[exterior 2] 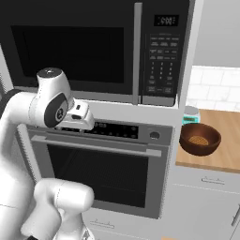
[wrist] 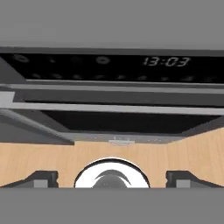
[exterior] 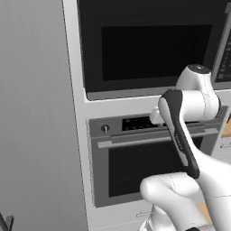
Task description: Open the microwave, place the bowl with waffle inside the microwave, then close the microwave door and turn it on.
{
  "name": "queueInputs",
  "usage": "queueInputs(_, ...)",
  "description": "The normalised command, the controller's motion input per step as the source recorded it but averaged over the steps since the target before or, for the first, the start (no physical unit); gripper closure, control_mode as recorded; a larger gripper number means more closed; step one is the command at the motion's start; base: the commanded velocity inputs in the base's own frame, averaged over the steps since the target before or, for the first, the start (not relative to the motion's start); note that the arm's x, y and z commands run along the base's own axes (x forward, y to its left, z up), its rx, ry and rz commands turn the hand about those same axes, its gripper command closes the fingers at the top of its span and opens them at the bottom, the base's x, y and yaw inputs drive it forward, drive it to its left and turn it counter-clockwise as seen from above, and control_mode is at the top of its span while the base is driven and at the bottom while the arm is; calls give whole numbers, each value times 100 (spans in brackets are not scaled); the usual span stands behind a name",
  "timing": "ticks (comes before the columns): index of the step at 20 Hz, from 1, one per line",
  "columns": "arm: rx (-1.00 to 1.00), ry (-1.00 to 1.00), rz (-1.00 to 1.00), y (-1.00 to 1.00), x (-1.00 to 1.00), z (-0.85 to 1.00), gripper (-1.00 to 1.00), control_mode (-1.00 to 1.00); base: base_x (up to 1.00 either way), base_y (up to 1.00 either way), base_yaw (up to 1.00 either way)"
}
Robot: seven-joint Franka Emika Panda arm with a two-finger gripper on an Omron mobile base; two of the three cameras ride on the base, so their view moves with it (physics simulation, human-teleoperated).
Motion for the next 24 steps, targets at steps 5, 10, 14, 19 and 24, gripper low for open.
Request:
queueInputs(5,0,0,-1,0,-45,-19,-100,-100,0,0,0)
queueInputs(10,0,-3,0,0,-19,-1,-100,100,-17,-12,1)
queueInputs(14,0,0,0,0,0,0,-100,100,-18,-59,5)
queueInputs(19,0,0,0,0,0,0,-100,100,-1,-64,11)
queueInputs(24,0,0,0,0,0,0,-100,100,0,-55,17)
